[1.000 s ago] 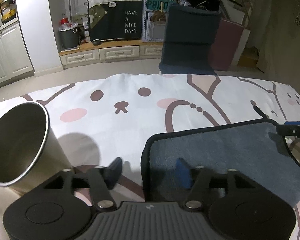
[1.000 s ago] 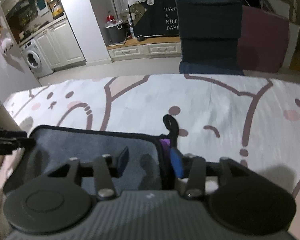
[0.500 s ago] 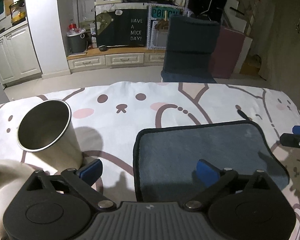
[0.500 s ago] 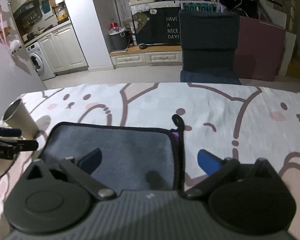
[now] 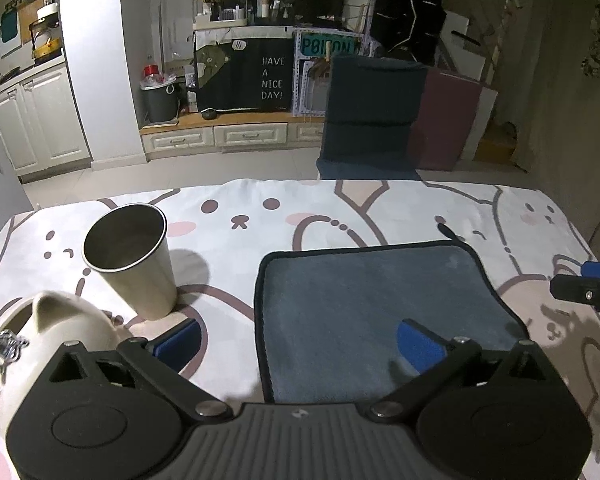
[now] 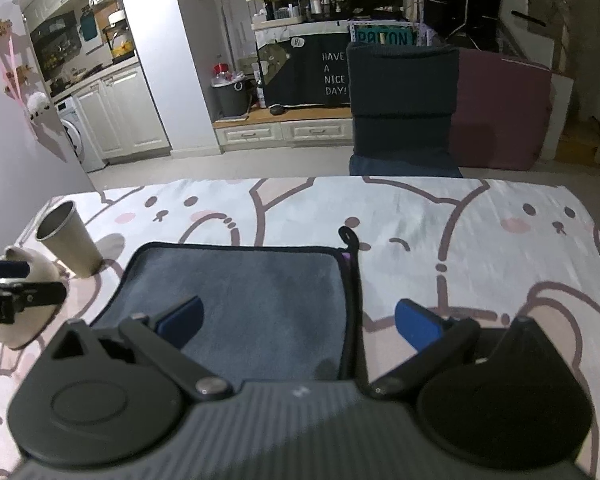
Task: Fold towel
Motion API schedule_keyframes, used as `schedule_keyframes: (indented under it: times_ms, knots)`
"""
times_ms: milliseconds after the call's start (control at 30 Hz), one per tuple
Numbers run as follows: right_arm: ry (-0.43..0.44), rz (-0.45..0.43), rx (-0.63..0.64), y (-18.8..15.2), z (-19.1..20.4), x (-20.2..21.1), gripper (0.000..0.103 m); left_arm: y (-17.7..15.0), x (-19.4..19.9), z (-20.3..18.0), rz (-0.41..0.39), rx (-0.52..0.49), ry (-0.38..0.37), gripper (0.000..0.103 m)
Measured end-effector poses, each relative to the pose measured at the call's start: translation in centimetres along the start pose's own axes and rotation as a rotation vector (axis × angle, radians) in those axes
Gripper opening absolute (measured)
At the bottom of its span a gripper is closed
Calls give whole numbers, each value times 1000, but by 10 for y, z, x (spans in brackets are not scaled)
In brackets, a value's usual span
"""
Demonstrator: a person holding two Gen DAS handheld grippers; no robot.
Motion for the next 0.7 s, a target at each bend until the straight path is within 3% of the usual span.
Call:
schedule_keyframes:
  times_ms: [700]
  knots:
    - [79, -71, 20, -51, 8, 116, 103, -48, 101, -47, -76, -28, -2, 103]
Point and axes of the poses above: each gripper's, at about its wrist camera, not at the fingertips, and x roughly against the way its jaws point, z to its left, y to its top, the point moved 3 cm from there along -x, roughly the way its jaws point, and after that the axes turned 10 degrees about -y, right-handed, at the moved point
